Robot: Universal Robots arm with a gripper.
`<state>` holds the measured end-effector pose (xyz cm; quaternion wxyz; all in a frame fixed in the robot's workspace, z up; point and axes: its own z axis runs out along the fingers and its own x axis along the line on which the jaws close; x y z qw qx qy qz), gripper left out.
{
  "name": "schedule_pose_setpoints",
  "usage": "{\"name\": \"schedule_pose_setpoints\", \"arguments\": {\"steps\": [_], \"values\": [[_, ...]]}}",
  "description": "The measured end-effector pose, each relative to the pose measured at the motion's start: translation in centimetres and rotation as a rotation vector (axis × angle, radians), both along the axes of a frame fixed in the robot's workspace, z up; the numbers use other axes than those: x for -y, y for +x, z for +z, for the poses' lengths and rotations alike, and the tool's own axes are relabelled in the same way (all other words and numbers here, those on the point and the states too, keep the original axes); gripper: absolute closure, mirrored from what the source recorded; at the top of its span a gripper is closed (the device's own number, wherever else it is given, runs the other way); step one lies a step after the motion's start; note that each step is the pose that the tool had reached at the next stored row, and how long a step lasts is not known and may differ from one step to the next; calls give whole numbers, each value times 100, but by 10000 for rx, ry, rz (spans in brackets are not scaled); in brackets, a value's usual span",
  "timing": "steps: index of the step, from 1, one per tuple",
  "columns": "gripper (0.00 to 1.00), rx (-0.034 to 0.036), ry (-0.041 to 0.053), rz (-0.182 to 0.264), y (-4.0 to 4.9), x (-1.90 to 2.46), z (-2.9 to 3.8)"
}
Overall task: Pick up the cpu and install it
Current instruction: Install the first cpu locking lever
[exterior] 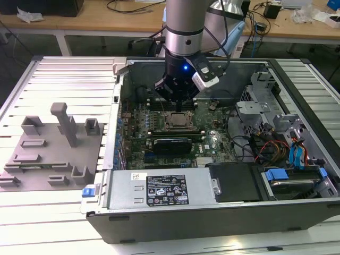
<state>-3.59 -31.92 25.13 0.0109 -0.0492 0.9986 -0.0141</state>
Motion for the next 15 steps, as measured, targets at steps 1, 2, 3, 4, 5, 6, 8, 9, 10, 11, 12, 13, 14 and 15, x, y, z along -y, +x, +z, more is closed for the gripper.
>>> {"name": "schedule_pose_setpoints", "arguments": {"steps": [1, 2, 3, 4, 5, 6, 8, 9, 10, 11, 12, 13, 14, 15], "values": [[89, 0, 0, 0, 0, 0, 1], [89, 0, 0, 0, 0, 0, 2], [89, 0, 0, 0, 0, 0, 2], [89, 0, 0, 0, 0, 0, 2], [89, 0, 0, 0, 0, 0, 2], [89, 0, 0, 0, 0, 0, 2], [89, 0, 0, 0, 0, 0, 2], [89, 0, 0, 0, 0, 0, 3], [89, 0, 0, 0, 0, 0, 3], [89, 0, -1, 0, 0, 0, 3], [89, 0, -1, -1, -2, 0, 3], [89, -1, -2, -1, -16, 0, 4], [89, -1, -1, 0, -58, -1, 3], [89, 0, 0, 0, -133, -3, 3]]}}
